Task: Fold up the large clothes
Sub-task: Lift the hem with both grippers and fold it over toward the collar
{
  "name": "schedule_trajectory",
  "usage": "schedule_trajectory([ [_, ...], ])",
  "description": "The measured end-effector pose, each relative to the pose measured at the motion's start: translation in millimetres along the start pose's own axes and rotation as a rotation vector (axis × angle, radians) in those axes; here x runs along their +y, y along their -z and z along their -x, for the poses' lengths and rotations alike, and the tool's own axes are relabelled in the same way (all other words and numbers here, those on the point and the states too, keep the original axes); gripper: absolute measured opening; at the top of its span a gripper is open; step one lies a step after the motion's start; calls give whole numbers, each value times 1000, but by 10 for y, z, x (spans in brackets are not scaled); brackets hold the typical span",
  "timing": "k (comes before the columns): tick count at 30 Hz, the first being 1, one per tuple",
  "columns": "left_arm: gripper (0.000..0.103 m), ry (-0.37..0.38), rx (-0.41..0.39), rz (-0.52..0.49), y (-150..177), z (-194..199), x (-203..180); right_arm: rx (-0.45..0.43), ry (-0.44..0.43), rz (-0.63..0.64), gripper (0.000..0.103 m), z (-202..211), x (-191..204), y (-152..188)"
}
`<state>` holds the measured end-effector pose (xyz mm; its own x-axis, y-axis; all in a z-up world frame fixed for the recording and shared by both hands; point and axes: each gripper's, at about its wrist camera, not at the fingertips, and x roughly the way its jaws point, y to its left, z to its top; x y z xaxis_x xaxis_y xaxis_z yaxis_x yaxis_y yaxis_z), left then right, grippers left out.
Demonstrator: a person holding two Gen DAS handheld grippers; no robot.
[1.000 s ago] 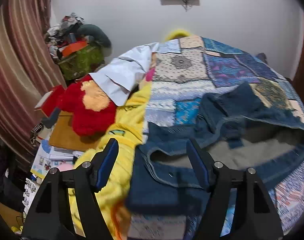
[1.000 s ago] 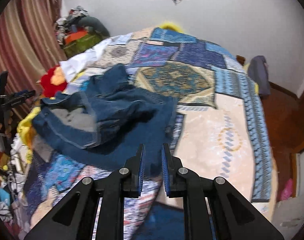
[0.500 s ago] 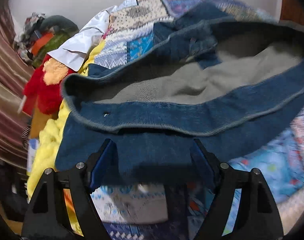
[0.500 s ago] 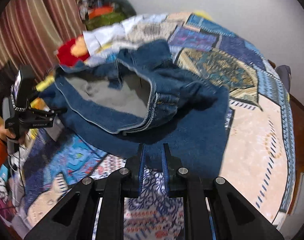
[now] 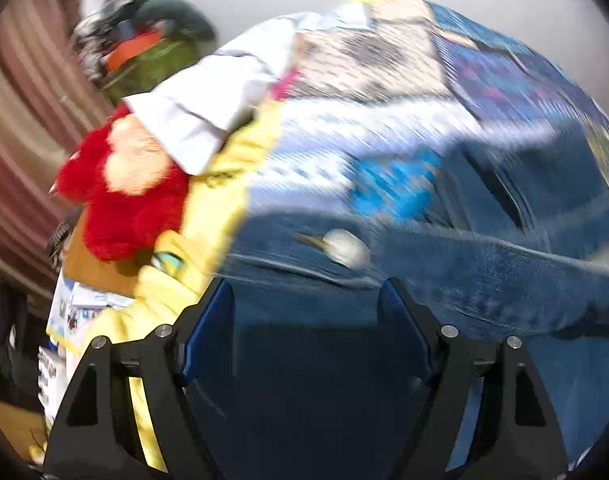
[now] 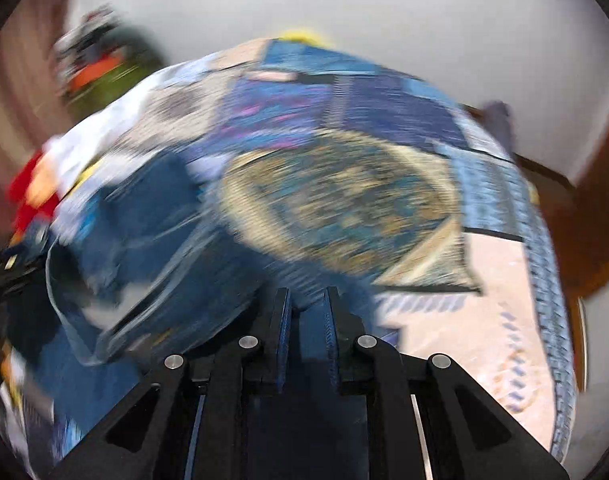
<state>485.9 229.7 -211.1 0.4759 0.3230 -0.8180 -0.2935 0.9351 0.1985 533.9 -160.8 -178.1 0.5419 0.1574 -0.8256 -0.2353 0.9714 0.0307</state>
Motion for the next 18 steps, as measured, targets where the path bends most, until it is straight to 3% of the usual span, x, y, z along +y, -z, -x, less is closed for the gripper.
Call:
schedule_trajectory([
  [4, 79, -109, -81, 37, -172, 195, 279, 12, -55, -64, 11, 9, -207, -66],
  [8, 79, 33, -91, 30, -121, 432, 371, -24, -155, -10, 11, 259, -103, 39],
  [12, 80, 143, -67, -90, 135, 584, 91, -28, -253, 125, 11, 465, 243, 196],
  [15, 81, 182, -53, -186, 352, 606, -206, 26, -316, 220, 11, 460, 583, 306],
  [18, 81, 171, -41, -248, 508, 539, -429, 35, -307, 263, 11, 364, 813, 293],
])
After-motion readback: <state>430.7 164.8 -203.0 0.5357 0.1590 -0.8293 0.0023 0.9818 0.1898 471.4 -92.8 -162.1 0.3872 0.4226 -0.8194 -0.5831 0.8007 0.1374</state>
